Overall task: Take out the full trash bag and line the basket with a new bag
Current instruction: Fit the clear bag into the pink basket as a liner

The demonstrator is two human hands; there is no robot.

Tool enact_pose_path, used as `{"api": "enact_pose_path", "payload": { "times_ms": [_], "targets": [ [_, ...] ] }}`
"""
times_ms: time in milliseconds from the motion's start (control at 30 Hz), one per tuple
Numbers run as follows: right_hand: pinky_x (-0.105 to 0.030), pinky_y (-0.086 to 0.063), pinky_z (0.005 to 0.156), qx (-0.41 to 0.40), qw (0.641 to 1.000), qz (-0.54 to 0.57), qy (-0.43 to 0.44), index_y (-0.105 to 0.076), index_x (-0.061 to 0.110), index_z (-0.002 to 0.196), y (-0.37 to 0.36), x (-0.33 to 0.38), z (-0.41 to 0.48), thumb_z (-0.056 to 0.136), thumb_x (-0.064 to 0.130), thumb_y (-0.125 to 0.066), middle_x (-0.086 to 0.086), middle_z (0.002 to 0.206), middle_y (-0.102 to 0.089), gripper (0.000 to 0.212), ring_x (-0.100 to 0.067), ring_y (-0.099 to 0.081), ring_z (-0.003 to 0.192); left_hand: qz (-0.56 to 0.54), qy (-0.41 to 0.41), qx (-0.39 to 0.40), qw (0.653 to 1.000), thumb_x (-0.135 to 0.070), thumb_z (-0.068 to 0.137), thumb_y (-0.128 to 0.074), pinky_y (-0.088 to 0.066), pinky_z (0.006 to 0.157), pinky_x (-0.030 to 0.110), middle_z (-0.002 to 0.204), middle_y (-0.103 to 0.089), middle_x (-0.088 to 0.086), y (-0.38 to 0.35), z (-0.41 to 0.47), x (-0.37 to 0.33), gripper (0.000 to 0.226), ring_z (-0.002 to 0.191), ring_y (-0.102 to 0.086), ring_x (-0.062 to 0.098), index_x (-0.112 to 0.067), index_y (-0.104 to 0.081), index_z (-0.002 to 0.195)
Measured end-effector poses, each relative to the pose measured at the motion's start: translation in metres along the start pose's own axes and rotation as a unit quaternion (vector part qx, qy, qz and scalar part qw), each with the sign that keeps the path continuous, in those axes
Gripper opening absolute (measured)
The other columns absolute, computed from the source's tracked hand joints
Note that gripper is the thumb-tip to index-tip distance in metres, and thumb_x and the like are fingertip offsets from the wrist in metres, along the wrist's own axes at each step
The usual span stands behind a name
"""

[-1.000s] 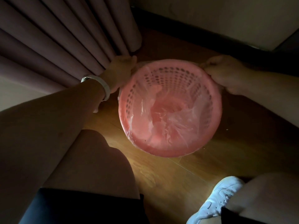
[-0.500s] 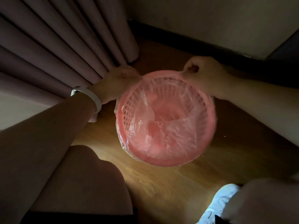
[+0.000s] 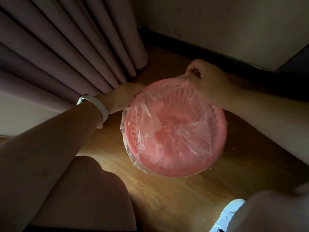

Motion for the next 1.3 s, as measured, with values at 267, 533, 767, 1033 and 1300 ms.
{"api": "enact_pose_path", "payload": {
  "times_ms": [267, 533, 767, 1033, 1300],
  "targets": [
    [-0.018, -0.04, 0.062, -0.012, 1.0, 0.013, -0.022, -0.055, 0.025, 0.096, 0.006, -0.012, -0.003, 0.097, 0.019, -0.049, 0.013, 0.086, -0.056, 0.009, 0.0, -0.054, 0.079, -0.104, -0.019, 0.115, 0.988, -0.02, 0.099, -0.042, -0.05, 0.071, 0.009, 0.126, -0.063, 0.017, -0.005, -0.006, -0.003, 0.039, 0.101, -0.061, 0.015, 0.003, -0.058, 0.126],
    [-0.02, -0.041, 0.061, -0.018, 1.0, -0.015, -0.019, -0.057, 0.023, 0.091, 0.006, -0.014, -0.002, 0.094, 0.024, -0.054, 0.006, 0.087, -0.055, 0.004, -0.006, -0.054, 0.076, -0.099, -0.031, 0.078, 0.992, -0.036, 0.094, -0.059, -0.051, 0.06, 0.025, 0.085, -0.061, 0.009, 0.004, -0.005, 0.005, 0.037, 0.072, -0.059, 0.016, -0.001, -0.061, 0.102],
    [-0.021, -0.043, 0.056, -0.04, 0.998, -0.033, -0.04, -0.057, 0.023, 0.092, 0.001, -0.018, -0.001, 0.095, 0.025, -0.056, 0.01, 0.081, -0.057, 0.005, -0.004, -0.055, 0.071, 0.058, -0.086, -0.137, 0.985, -0.039, 0.096, -0.056, -0.04, 0.053, 0.027, 0.071, -0.052, 0.001, 0.015, 0.007, 0.004, 0.03, 0.063, -0.046, 0.013, -0.011, -0.057, 0.084],
    [-0.022, -0.041, 0.057, -0.019, 0.993, -0.027, -0.114, -0.061, 0.022, 0.089, -0.003, -0.032, 0.007, 0.093, 0.02, -0.06, 0.007, 0.084, -0.059, 0.005, -0.008, -0.057, 0.077, -0.002, -0.018, -0.102, 0.995, -0.034, 0.092, -0.063, -0.053, 0.064, 0.025, 0.085, -0.066, -0.002, 0.004, 0.015, 0.007, 0.017, 0.074, -0.06, 0.013, -0.017, -0.066, 0.093],
    [-0.024, -0.042, 0.058, 0.088, 0.976, -0.016, -0.199, -0.063, 0.027, 0.089, -0.011, -0.054, 0.002, 0.088, 0.018, -0.067, 0.006, 0.096, -0.061, 0.01, -0.009, -0.056, 0.082, -0.047, 0.039, 0.013, 0.998, -0.019, 0.091, -0.067, -0.061, 0.077, 0.031, 0.096, -0.074, 0.003, -0.004, 0.018, 0.025, 0.01, 0.09, -0.07, 0.016, -0.02, -0.073, 0.099]
  ]
}}
Point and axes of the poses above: each hand's wrist, its own z-axis towards the middle knuckle, its own y-axis out of the back of the hand, x = y × z, the point moved 6 cm from there along z, towards the middle knuckle
